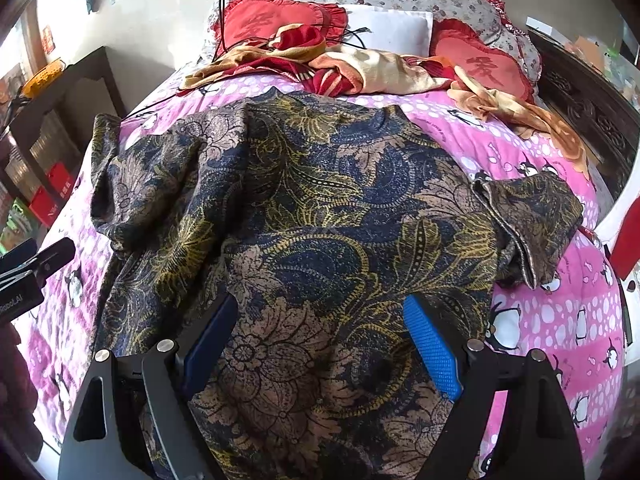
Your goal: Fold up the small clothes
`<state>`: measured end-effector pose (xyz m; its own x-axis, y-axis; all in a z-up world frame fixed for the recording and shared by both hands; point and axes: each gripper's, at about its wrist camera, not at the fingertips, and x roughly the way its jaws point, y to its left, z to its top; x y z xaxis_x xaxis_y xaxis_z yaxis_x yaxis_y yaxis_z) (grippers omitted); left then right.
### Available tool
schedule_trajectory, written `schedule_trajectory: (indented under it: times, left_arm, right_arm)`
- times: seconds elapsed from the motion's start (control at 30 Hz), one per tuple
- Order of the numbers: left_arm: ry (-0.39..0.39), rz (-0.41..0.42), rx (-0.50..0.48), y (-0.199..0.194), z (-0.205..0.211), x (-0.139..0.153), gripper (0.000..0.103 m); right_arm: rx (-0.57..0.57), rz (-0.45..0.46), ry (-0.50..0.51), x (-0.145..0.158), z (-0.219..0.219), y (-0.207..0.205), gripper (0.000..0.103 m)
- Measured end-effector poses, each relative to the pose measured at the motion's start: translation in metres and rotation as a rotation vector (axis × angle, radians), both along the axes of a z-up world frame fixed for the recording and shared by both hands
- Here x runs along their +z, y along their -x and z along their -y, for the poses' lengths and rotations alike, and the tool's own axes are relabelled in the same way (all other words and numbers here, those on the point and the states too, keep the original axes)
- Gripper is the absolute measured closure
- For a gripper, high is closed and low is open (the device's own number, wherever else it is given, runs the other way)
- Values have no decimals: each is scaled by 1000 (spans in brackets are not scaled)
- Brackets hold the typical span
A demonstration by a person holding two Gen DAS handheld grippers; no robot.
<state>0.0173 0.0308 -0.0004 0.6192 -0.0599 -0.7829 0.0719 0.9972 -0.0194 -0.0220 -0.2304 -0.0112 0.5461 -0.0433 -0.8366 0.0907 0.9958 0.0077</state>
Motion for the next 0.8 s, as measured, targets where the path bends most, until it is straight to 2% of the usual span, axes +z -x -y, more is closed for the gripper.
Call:
schedule_trajectory:
  times: [0.8]
  left_arm:
    - [-13,-10,53,-33,-28,1,1]
  right_arm:
    - [21,-12,-12,-7,-9,-10,20]
